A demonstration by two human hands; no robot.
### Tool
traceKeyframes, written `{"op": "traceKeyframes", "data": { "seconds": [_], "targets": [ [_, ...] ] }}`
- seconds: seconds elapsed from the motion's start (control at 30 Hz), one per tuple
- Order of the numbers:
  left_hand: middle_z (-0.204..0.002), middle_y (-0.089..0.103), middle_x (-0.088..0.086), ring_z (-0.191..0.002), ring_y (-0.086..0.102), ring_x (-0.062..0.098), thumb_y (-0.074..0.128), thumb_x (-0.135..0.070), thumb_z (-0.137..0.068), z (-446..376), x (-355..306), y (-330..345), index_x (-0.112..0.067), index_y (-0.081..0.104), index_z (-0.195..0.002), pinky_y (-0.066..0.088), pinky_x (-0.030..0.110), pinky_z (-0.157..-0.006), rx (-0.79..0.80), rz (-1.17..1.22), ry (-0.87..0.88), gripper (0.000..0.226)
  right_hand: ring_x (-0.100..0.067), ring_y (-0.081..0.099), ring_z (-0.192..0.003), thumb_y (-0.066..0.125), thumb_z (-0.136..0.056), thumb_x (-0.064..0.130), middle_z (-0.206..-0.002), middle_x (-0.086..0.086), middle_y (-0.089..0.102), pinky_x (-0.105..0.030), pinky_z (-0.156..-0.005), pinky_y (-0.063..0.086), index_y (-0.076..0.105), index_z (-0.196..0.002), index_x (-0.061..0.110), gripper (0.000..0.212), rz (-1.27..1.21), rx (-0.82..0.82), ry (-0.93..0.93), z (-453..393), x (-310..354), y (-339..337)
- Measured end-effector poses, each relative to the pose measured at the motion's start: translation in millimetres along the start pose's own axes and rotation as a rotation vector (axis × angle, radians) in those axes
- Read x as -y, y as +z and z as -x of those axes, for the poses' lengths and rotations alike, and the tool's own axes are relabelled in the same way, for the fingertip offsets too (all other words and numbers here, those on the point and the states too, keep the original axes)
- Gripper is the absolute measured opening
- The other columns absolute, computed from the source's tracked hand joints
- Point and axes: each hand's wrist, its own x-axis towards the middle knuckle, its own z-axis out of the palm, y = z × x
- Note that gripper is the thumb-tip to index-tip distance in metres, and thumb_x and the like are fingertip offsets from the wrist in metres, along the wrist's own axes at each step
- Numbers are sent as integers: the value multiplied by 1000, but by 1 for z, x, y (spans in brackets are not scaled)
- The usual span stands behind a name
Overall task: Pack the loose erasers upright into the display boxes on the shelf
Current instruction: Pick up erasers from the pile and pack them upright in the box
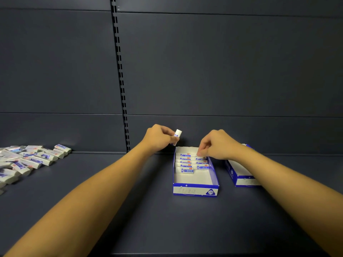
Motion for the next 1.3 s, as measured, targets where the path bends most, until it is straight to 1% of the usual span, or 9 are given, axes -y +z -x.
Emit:
{"op": "traceKeyframes", "data": {
  "seconds": [0.1, 0.27, 0.43, 0.57, 0.7, 0.8, 1.07, 1.2, 1.3],
  "targets": [
    [-86, 72, -11, -85, 60, 1, 80, -26, -82, 2, -6, -5, -25, 80, -91, 43, 18, -68, 83, -92, 52, 9, -8, 68, -84, 79, -84, 25, -82, 10, 74, -17, -65, 50, 79, -85, 18, 7, 4, -15, 29, 4, -8, -6],
    [-99, 74, -6, -93, 63, 8, 78, -25, -85, 4, -16, -6, -24, 80, -98, 45, 19, -71, 163, -169, 118, 13, -12, 69, -84, 82, -81, 27, -82, 3, 75, -27, -72, 56, 78, -79, 15, 13, 11, -2, 153, 10, -15, -17],
    [-99, 73, -4, -88, 64, 8, 77, -24, -87, 10, -22, 7, -19, 79, -100, 49, 19, -69, 194, -160, 143, 13, -12, 64, -70, 83, -79, 33, -73, -2, 76, -24, -51, 43, 76, -89, 9, 27, -3, 112, 313, 14, -11, -13],
    [-97, 73, -7, -91, 67, 12, 77, -21, -86, 14, -27, 13, -21, 79, -97, 54, 24, -75, 244, -186, 161, 12, -10, 61, -64, 81, -81, 31, -70, -1, 76, -23, -53, 44, 72, -92, 7, 28, 8, 178, 377, 14, -5, -2],
    [-96, 75, -6, -94, 69, 13, 76, -18, -86, 17, -29, 15, -20, 80, -98, 57, 29, -83, 261, -179, 163, 14, -13, 48, -46, 75, -84, 19, -59, -3, 70, -22, -43, 36, 65, -92, 4, 20, -51, 193, 434, 15, -3, 6],
    [-101, 75, -3, -94, 69, 14, 74, -18, -88, 24, -28, 25, -18, 79, -103, 57, 27, -80, 252, -119, 156, 16, -12, 41, -41, 74, -84, 14, -60, -7, 70, -22, -40, 31, 66, -95, -1, 20, -142, 182, 473, 14, -7, 7],
    [-111, 73, -1, -92, 68, 11, 72, -19, -90, 28, -18, 46, -18, 76, -112, 56, 21, -76, 261, -76, 192, 22, -9, 40, -48, 76, -88, 24, -67, -4, 74, -21, -45, 32, 69, -98, 2, 24, -218, 232, 481, 16, -14, 3],
    [-103, 74, -7, -95, 70, 11, 74, -21, -89, 22, -21, 34, -23, 77, -107, 59, 26, -81, 325, -138, 202, 19, -9, 41, -49, 75, -88, 26, -65, -2, 73, -21, -46, 33, 70, -99, 3, 25, -198, 242, 465, 16, -15, 3],
    [-92, 69, -16, -89, 66, 7, 77, -25, -88, 17, -30, 25, -25, 78, -107, 53, 18, -73, 401, -294, 275, 19, -10, 39, -49, 76, -89, 26, -65, -2, 73, -21, -45, 32, 70, -99, 2, 26, -208, 254, 460, 15, -16, 2]
  ]
}}
